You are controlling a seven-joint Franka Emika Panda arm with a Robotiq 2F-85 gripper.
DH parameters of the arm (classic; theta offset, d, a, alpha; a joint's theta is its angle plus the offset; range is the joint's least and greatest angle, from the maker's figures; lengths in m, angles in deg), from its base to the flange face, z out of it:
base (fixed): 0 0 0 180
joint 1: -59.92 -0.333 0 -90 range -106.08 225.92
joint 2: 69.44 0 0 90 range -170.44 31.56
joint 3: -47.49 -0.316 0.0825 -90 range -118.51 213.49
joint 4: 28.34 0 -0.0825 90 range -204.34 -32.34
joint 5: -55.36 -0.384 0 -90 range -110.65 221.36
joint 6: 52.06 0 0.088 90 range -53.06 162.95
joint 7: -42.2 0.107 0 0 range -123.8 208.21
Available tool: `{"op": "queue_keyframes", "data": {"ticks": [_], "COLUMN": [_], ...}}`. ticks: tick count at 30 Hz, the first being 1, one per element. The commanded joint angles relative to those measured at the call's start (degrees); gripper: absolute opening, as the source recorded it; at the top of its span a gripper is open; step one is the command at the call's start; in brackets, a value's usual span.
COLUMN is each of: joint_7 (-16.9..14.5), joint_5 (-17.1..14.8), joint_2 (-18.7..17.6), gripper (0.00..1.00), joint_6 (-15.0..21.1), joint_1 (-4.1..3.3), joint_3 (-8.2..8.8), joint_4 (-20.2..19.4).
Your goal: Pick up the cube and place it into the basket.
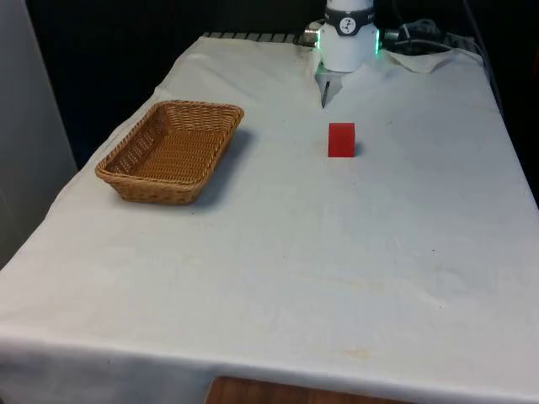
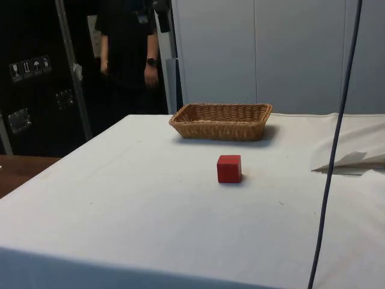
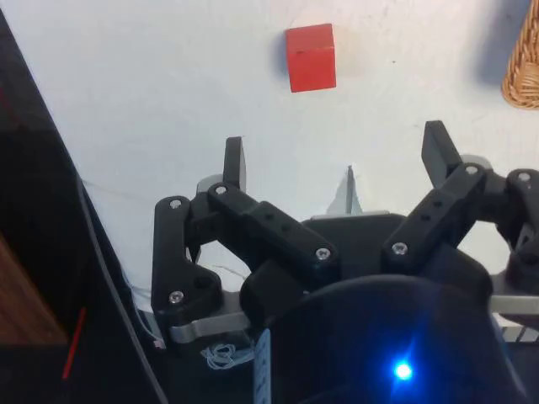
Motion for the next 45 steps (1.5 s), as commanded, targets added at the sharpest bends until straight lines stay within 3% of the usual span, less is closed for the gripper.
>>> {"op": "queue_keyframes", "data": {"ticks": [1,3,11,12,19,20,28,29,38,39,45], "joint_7": [0.74,0.29,2.29,1.66,2.75,2.12,2.41,2.12,1.83,1.72,1.43], "joint_5": [0.46,0.06,1.72,1.15,2.18,1.66,2.01,1.66,2.01,1.66,2.23], "joint_2": [0.80,0.11,3.90,3.44,6.47,5.96,9.17,8.48,11.34,11.06,11.86], "gripper": [1.00,1.00,1.00,1.00,1.00,1.00,1.00,1.00,1.00,1.00,1.00], "joint_6": [1.09,0.17,6.13,5.04,10.77,9.80,16.21,14.90,21.60,20.51,24.24], "joint_1": [-0.23,-0.06,-0.23,-0.06,-0.17,-0.06,-0.06,-0.06,0.06,0.00,0.17], "joint_3": [-0.23,-0.23,-1.72,-1.66,-2.35,-2.23,-2.41,-2.35,-2.35,-2.35,-2.29], "joint_4": [-1.26,-0.46,-7.39,-6.70,-12.66,-12.03,-19.48,-18.28,-26.13,-25.38,-29.11]}}
